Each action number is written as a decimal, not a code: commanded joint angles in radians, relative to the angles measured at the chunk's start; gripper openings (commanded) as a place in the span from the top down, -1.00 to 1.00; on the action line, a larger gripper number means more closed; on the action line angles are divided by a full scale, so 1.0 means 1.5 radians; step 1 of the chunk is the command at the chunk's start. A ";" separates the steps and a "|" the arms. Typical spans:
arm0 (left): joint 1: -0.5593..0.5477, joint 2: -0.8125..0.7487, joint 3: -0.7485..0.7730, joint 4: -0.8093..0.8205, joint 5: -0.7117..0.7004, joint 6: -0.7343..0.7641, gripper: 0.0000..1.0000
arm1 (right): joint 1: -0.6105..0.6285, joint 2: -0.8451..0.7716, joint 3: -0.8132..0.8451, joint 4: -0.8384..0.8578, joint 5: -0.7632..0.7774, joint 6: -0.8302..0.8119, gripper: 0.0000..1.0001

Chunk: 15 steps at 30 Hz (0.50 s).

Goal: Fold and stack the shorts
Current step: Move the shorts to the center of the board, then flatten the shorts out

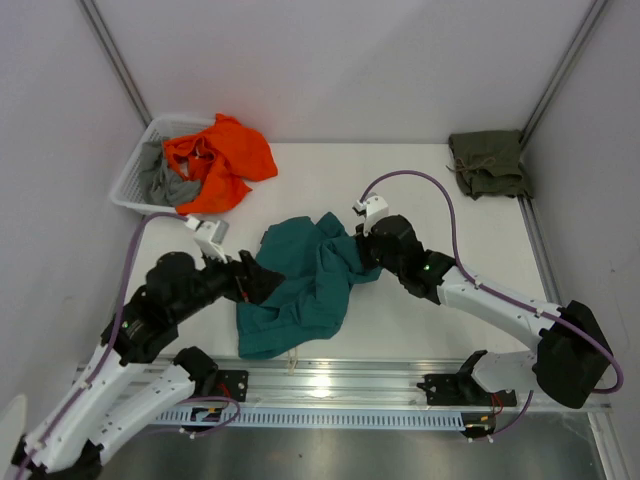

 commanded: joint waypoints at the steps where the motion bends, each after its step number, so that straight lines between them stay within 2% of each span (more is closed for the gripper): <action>1: -0.178 0.045 0.012 -0.008 -0.203 0.004 -0.99 | -0.023 0.020 0.042 -0.038 -0.031 0.025 1.00; 3: -0.258 0.078 0.035 -0.021 -0.307 -0.007 -0.99 | -0.045 0.025 0.047 -0.050 -0.047 0.038 1.00; 4: -0.327 0.133 0.042 -0.031 -0.385 -0.019 -0.99 | -0.054 0.031 0.050 -0.059 -0.052 0.043 1.00; 7: -0.443 0.225 0.061 -0.011 -0.518 -0.029 -0.99 | -0.084 0.036 0.057 -0.074 -0.089 0.062 1.00; 11: -0.522 0.397 0.110 -0.026 -0.634 -0.034 -0.99 | -0.106 0.035 0.061 -0.091 -0.107 0.076 1.00; 15: -0.597 0.495 0.116 0.044 -0.693 0.038 -0.99 | -0.138 0.036 0.052 -0.084 -0.159 0.094 1.00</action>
